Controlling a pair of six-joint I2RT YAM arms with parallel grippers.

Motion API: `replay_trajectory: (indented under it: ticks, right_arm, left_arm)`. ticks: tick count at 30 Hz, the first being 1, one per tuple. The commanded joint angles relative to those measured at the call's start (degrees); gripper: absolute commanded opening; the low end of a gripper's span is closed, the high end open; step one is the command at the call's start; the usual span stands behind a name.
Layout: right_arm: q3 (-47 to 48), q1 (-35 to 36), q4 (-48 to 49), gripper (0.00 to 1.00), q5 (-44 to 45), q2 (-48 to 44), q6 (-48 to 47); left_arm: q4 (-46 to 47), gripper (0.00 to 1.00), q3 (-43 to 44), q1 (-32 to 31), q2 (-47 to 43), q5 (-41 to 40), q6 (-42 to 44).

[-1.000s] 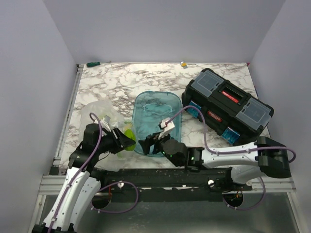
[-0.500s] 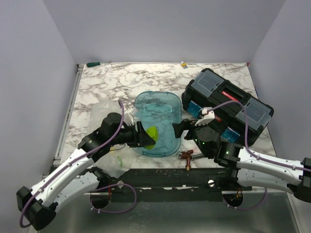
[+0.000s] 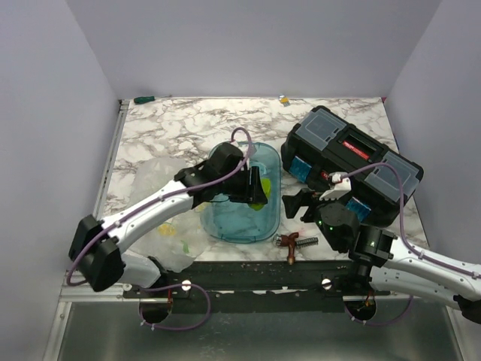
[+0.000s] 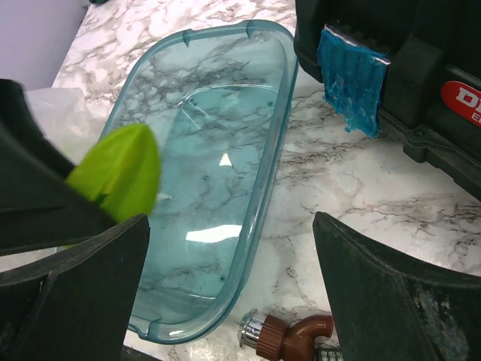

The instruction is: Take the fake fruits out of the plastic bag

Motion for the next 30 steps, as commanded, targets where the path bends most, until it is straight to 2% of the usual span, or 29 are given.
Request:
replay_trajectory:
  ticks: [1, 7, 14, 17, 20, 25, 30]
  right_arm:
    - [-0.26, -0.24, -3.33, 0.93, 0.04, -0.88, 2.48]
    - [-0.39, -0.25, -4.36, 0.93, 0.34, -3.33, 2.48]
    - [-2.11, -0.23, -4.16, 0.93, 0.26, -5.84, 3.18]
    - [-2.13, -0.2, -4.16, 0.93, -0.12, -6.12, 3.31]
    - [-1.79, -0.2, -4.16, 0.93, -0.22, -6.18, 3.34]
    - [-1.94, -0.21, -4.16, 0.92, -0.75, -6.11, 3.67]
    - [-2.28, -0.27, -2.63, 0.93, -1.38, -3.96, 3.48]
  left_arm:
    - [-5.0, 0.4, 3.48, -1.21, 7.91, -8.41, 5.3]
    - [-4.74, 0.42, 3.0, -1.74, 16.81, -6.97, 6.36]
    - [-6.42, 0.58, 4.7, -1.82, 23.32, -9.83, 8.92]
    - [-5.49, 0.67, 5.14, -1.78, 25.13, -8.56, 7.78]
    - [-5.26, 0.71, 5.6, -1.77, 26.34, -7.16, 7.46]
    - [-6.81, 0.73, 5.83, -1.79, 21.43, -8.55, 8.39]
    - [-8.34, 0.75, 5.19, -1.82, 11.74, -6.02, 9.15]
